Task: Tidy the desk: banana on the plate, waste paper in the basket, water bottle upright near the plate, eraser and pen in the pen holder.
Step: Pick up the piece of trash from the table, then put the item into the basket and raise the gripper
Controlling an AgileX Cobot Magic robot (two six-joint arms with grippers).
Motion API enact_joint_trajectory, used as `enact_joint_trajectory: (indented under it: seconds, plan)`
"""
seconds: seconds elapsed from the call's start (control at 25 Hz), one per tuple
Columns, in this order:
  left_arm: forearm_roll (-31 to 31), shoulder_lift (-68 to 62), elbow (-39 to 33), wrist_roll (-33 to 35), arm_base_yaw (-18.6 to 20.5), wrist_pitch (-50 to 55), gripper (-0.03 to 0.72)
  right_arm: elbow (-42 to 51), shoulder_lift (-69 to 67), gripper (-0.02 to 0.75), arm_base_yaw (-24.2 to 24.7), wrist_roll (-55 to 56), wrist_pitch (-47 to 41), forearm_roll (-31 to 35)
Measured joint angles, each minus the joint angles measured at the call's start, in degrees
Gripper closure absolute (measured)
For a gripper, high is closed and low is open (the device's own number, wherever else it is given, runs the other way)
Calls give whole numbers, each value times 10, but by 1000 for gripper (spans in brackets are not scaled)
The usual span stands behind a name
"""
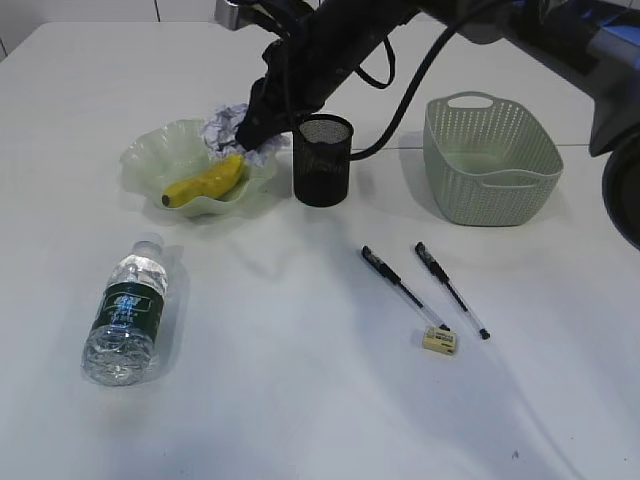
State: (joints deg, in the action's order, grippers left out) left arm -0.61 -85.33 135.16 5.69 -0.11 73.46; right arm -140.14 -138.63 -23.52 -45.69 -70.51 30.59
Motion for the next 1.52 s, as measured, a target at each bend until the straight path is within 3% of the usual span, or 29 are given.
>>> enact_joint_trajectory:
  seconds: [0.48, 1.04, 1.52]
  plan:
    - [1, 0, 0, 0, 0, 0, 411, -26, 5, 687, 21, 50, -9, -58]
    - [14, 0, 0, 0, 0, 0, 412, -76, 10, 688, 77, 78, -8, -60]
    - [52, 0, 0, 0, 0, 0, 412, -76, 10, 688, 131, 94, 63, -82]
